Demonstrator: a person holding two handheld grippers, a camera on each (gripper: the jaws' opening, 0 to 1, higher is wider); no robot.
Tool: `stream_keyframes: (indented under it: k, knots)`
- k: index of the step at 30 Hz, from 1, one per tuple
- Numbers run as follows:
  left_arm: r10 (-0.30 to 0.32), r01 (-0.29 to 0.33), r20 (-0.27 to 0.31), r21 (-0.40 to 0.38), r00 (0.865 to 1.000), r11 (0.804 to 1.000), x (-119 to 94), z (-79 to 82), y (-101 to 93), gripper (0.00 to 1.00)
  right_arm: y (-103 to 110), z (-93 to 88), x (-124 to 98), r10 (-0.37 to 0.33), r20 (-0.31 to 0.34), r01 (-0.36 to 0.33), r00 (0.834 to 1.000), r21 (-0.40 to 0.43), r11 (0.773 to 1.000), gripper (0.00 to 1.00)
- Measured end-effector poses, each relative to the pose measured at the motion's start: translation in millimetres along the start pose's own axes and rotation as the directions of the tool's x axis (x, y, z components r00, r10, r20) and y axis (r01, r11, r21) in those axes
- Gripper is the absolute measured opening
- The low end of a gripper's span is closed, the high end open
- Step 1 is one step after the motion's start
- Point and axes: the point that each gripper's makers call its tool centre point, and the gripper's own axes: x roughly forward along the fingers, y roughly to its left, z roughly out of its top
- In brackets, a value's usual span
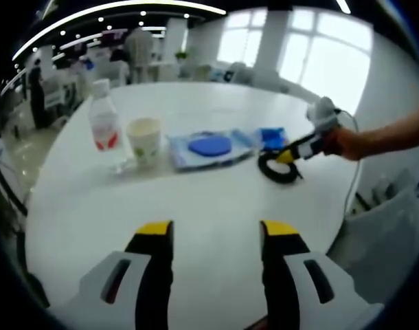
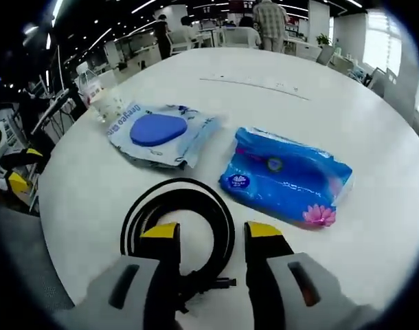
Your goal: Arrange the tabletop items into an orderly group along one side of the table until the central work area is clear of visible clutter.
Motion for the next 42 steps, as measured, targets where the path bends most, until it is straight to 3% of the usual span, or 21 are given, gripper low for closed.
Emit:
stream_keyframes:
  k: [6,8,9,17,29,42]
  knots:
    - [0.000,0.000,0.000,-0.003,1.000,1.000,-0.2,-0.4,0.3,0.47,0.8,-3.2,-0.3,-0.009,-0.010,0.009,1.000,-0.030,1.000,0.22]
    - [0.000,0.000,-0.001,-0.002,1.000,1.000,-0.3,-0.7,0.6,0.47,-0.8,-5.2,-1.1,-0.005,-0.019,0.004,1.000,-0.020,1.000,0.09]
    - [-0.001,0.001,-0.002,-0.002,1.000,1.000,-0.3,-0.9,0.5,0.47,6.5,-4.9,-0.5,0.033,-0.013,-0.033,0.999,-0.002,0.999,0.08]
    - [-0.001,0.001,-0.005,-0.001,1.000,1.000,-0.4,-1.5,1.0,0.47,5.6,-4.1,-1.7,0.002,-0.016,-0.003,1.000,-0.030,1.000,0.07]
    - [-0.006,0.006,-0.005,0.000,1.000,1.000,-0.9,-1.1,-0.3,0.46,-4.1,13.6,-18.3,-0.017,0.064,0.017,0.998,0.007,1.000,0.05]
    - [-0.004,0.004,-0.003,-0.004,1.000,1.000,0.2,-0.8,-0.4,0.46,-15.9,-2.8,-5.3,-0.052,-0.015,0.052,0.999,0.049,0.997,0.09]
